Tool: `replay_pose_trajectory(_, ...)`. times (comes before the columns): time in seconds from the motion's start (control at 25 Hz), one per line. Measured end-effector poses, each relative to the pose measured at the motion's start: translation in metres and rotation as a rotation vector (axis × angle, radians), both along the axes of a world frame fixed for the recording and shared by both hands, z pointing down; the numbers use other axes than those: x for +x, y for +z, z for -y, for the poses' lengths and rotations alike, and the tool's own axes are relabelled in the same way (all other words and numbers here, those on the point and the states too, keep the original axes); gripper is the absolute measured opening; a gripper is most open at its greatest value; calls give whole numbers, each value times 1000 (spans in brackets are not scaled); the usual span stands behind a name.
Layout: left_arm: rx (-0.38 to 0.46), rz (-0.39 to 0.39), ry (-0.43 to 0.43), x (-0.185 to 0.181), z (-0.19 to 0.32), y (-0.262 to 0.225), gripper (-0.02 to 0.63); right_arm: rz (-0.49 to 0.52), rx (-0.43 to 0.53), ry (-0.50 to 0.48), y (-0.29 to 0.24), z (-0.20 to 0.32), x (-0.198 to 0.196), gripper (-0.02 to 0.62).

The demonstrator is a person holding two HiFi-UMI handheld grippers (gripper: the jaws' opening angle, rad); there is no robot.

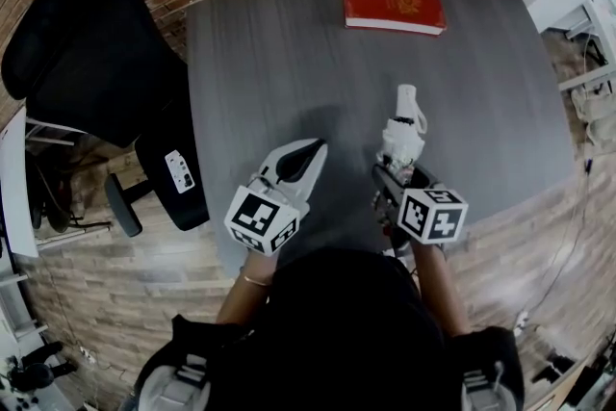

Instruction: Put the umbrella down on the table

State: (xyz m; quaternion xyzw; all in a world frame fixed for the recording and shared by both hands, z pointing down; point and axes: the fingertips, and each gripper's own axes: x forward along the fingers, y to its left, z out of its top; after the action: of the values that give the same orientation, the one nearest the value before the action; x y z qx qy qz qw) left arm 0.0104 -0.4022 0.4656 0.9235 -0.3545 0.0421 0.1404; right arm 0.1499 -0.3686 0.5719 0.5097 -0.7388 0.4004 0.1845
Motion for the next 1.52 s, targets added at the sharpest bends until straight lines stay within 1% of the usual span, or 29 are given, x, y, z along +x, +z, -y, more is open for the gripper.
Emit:
replay_pose_trajectory(0.24,-21,0,2,0,4,7,2,-10,-30,6,14,2,0,291)
replay_pose_trajectory(0.68,-22,5,-2,-7,12,11,2,-27,-75,7,33,3,0,291)
replay_pose_trajectory(0.88,-42,3,-3,-12,12,17,2,-25,-97,-3,42,3,-4,291)
replay_pose_trajectory(1.52,-46,-10,-3,-23,18,20,2,-68,-139,-10,58,7,-14,293)
